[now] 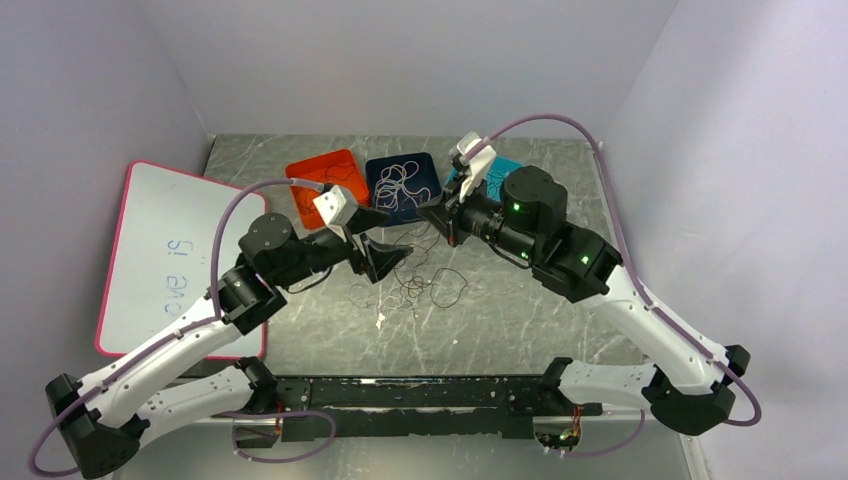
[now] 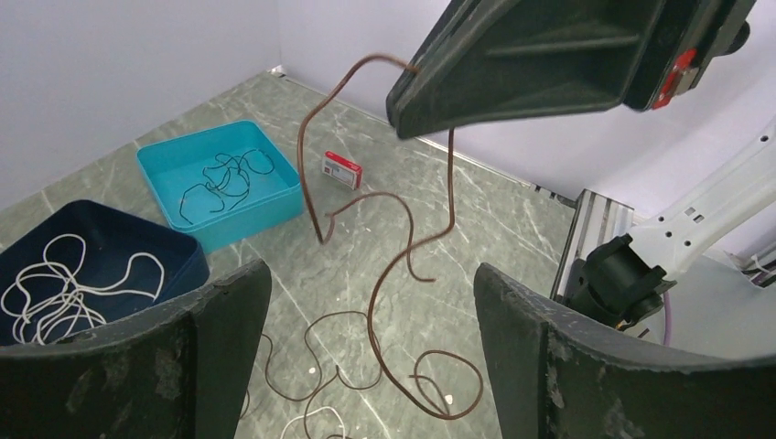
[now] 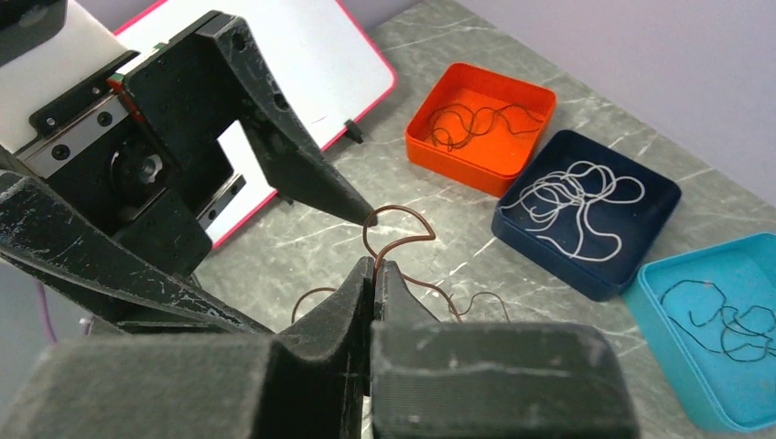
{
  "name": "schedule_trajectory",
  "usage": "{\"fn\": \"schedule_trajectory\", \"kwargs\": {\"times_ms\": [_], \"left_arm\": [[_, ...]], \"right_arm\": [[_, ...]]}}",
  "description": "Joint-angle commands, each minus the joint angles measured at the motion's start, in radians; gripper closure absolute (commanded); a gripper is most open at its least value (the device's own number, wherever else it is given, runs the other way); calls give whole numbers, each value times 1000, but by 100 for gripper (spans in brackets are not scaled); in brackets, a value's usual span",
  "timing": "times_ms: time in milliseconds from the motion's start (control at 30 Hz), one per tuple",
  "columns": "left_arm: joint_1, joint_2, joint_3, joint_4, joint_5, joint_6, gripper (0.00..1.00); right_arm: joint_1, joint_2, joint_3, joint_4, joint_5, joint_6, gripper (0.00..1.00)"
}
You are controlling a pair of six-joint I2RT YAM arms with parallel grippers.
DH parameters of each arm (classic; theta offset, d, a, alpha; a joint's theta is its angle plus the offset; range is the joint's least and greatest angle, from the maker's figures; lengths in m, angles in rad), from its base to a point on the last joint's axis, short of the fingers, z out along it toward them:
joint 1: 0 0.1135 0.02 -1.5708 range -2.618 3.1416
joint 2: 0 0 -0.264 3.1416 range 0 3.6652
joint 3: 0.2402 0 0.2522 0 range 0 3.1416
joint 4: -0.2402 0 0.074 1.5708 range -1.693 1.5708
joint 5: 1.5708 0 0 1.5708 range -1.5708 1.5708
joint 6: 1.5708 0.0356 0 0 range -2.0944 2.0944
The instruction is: Untangle the cables
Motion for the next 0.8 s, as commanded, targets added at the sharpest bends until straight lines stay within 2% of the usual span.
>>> {"fn": "schedule_trajectory", "kwargs": {"times_ms": [0, 300, 567, 633, 767], "left_arm": [[-4, 20, 44, 42, 53, 34, 15], [-4, 20, 48, -5, -48, 96, 15], [-4, 27, 48, -19, -58, 112, 18], [-5, 26, 49, -13, -56, 112, 22], [-4, 29, 60, -7, -45, 117, 34]], "right_arm": [[4, 9, 27, 8, -75, -5, 100], [3, 2, 34, -19, -135, -12, 100], [3, 10, 53, -39, -186, -13, 100], [2, 13, 51, -38, -193, -11, 100], [2, 21, 51, -32, -200, -10, 100]]}}
